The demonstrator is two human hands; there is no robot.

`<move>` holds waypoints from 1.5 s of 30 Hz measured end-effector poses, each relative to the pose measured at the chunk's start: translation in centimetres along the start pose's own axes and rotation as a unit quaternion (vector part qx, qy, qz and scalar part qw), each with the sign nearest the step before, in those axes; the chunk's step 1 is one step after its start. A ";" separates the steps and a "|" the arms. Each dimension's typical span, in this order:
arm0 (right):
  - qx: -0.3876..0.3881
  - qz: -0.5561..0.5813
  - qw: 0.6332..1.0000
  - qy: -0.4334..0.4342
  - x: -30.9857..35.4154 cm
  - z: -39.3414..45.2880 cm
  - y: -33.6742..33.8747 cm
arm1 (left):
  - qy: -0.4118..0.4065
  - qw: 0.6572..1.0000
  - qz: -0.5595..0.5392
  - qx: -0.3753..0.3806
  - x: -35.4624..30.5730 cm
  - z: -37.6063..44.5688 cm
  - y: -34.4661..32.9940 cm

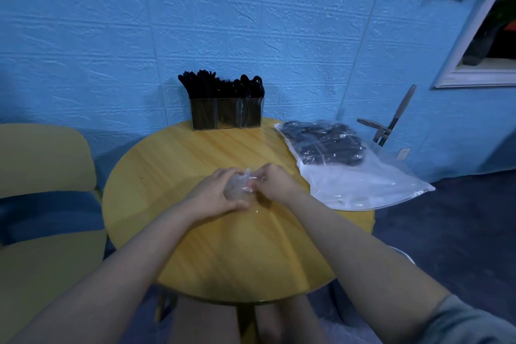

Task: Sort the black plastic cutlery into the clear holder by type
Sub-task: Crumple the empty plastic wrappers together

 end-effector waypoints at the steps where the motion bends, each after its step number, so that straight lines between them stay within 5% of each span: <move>1: -0.009 -0.015 1.000 -0.003 0.1 -0.1 -0.2 | -0.004 1.000 -0.002 -0.003 -0.1 -0.2 -0.1; 6: 0.032 -0.110 0.992 0.060 -0.6 -2.4 -0.8 | -0.046 0.994 0.089 -0.045 -1.6 0.2 -0.8; 12: 0.061 0.016 0.996 0.068 -2.7 -4.8 1.2 | -0.068 0.992 0.074 -0.081 -3.7 0.3 -1.5; 20: -0.131 -0.054 0.972 0.189 -9.9 -11.7 10.2 | -0.078 0.986 -0.102 -0.104 -15.4 3.0 -3.0; 25: -0.226 -0.133 0.957 0.125 -18.5 -17.9 15.6 | -0.174 0.975 -0.130 -0.043 -24.5 5.2 -9.1; 31: -0.215 -0.041 0.974 0.059 -29.4 -25.2 16.0 | -0.217 0.957 -0.154 0.118 -31.4 7.0 -19.9; 39: -0.139 -0.012 0.989 -0.054 -42.7 -26.8 10.3 | -0.150 0.938 -0.157 0.271 -30.7 12.4 -34.4; 45: -0.107 0.016 0.990 -0.089 -49.9 -24.3 4.6 | -0.084 0.935 -0.124 0.320 -27.2 16.2 -42.1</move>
Point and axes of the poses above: each hand's wrist, its own z-axis towards the middle knuckle, its own y-axis out of the back of the hand, x = y × z, the point moved 2 cm from there along z, towards the middle knuckle, and after that the axes turned 5 degrees about x, right-handed, at the moved point
